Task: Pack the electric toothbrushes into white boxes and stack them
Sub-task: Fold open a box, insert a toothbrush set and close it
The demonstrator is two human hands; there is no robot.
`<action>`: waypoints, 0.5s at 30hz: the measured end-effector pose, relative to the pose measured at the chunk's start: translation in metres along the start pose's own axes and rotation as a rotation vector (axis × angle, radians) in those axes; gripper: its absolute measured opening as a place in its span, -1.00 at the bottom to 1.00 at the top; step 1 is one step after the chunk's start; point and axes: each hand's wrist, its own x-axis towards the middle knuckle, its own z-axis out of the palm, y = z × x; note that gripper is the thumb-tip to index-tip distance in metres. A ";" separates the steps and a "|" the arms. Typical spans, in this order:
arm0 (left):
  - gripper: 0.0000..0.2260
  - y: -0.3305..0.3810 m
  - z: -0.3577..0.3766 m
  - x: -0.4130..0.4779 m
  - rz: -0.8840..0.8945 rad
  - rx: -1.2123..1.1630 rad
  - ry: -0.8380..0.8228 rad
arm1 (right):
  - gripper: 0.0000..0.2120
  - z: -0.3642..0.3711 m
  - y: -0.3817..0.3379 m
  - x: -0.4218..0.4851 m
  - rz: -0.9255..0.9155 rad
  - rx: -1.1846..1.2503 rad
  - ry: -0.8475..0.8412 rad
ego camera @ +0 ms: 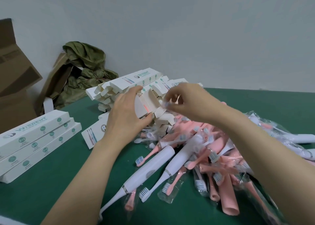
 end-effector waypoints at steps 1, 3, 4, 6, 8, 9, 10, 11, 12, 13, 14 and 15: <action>-0.39 0.000 0.000 0.000 -0.005 -0.002 0.005 | -0.86 -0.002 -0.001 0.000 0.045 0.144 0.088; -0.38 0.002 0.000 0.000 -0.024 -0.006 0.017 | -0.84 -0.004 -0.008 0.000 0.141 0.681 0.227; -0.38 0.003 0.001 0.000 -0.033 -0.007 0.021 | -0.85 -0.004 -0.013 0.001 0.172 1.011 0.265; -0.38 0.006 0.001 -0.001 -0.023 -0.019 0.021 | -0.86 0.004 -0.022 0.003 0.194 1.456 0.309; -0.38 0.008 0.001 -0.002 -0.004 -0.032 0.022 | -0.88 0.018 -0.027 0.007 0.250 1.465 0.339; -0.38 0.009 0.000 -0.002 0.001 -0.031 0.021 | -0.89 0.026 -0.028 0.009 0.303 1.398 0.366; -0.38 0.009 0.000 -0.002 0.006 -0.025 0.018 | -0.89 0.032 -0.027 0.010 0.363 1.346 0.406; -0.37 0.010 0.000 -0.002 0.012 -0.019 0.013 | -0.88 0.037 -0.026 0.012 0.425 1.324 0.451; -0.37 0.011 0.000 -0.002 0.018 -0.017 0.005 | -0.88 0.039 -0.025 0.014 0.478 1.322 0.493; -0.37 0.012 -0.001 -0.002 0.025 -0.016 -0.004 | -0.89 0.040 -0.023 0.015 0.509 1.319 0.531; -0.36 0.012 -0.001 -0.002 0.029 -0.015 -0.012 | -0.89 0.041 -0.021 0.016 0.511 1.305 0.560; -0.36 0.013 -0.001 -0.002 0.029 -0.012 -0.019 | -0.87 0.041 -0.019 0.016 0.489 1.273 0.580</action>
